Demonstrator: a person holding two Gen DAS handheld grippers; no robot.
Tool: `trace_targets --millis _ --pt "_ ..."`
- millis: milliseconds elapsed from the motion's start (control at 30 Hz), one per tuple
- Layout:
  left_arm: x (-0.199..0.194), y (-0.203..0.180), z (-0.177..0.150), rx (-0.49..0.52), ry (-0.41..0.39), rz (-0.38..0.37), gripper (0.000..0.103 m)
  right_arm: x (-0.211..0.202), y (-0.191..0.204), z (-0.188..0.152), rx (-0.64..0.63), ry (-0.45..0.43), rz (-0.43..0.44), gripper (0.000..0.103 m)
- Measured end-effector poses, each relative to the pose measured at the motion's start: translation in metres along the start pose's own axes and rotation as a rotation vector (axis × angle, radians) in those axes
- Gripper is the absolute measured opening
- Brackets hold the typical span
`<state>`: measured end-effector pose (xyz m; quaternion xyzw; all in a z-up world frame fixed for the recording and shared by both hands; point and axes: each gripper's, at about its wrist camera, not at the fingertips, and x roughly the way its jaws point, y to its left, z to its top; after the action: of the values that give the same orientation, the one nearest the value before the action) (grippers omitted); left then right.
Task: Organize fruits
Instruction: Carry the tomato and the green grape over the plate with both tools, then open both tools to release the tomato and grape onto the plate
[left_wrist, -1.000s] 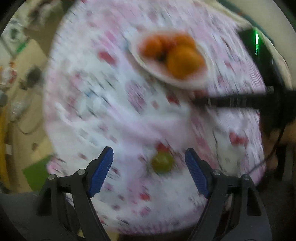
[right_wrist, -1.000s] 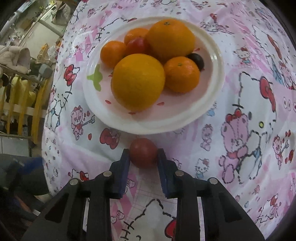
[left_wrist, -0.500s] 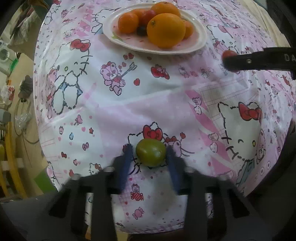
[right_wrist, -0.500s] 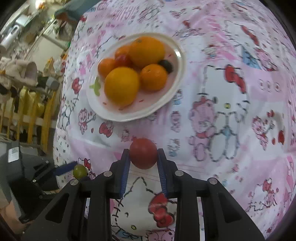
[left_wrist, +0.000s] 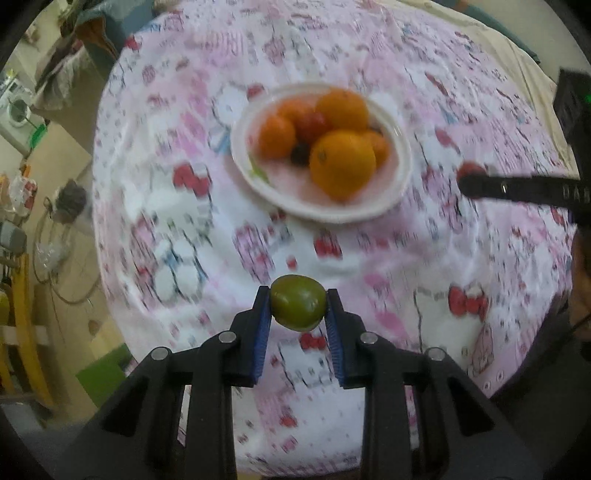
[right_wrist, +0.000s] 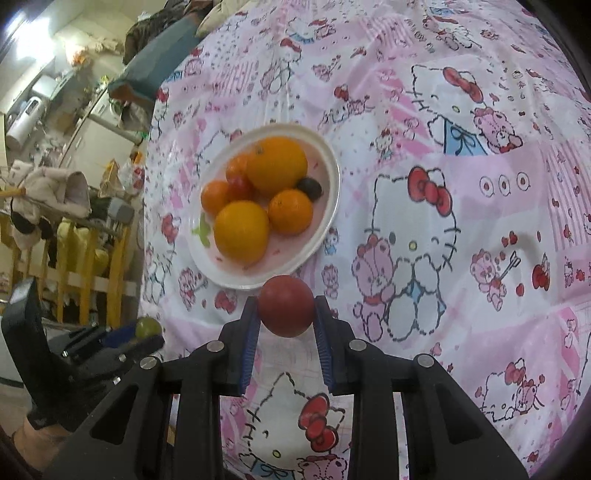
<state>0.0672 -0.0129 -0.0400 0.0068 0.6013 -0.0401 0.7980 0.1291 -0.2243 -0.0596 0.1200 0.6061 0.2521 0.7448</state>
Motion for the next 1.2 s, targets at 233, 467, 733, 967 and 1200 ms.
trace_targets --millis 233,467,733,967,1200 --pt "0.008 0.008 0.025 0.019 -0.024 0.016 0.025 -0.004 -0.004 0.017 0.045 -0.034 0.014 0.030" --pt "0.017 0.007 0.048 0.051 -0.037 0.029 0.025 0.001 -0.010 0.033 0.067 -0.053 0.016 0.030" --pt "0.045 0.015 0.066 0.050 -0.010 0.039 0.025 0.015 -0.014 0.051 0.086 -0.054 0.013 0.030" --pt "0.065 0.020 0.069 0.042 0.012 0.025 0.025 0.033 -0.020 0.060 0.108 -0.033 0.019 0.031" --pt "0.073 0.017 0.074 0.085 0.000 0.025 0.025 0.048 -0.026 0.064 0.131 -0.015 0.018 0.031"
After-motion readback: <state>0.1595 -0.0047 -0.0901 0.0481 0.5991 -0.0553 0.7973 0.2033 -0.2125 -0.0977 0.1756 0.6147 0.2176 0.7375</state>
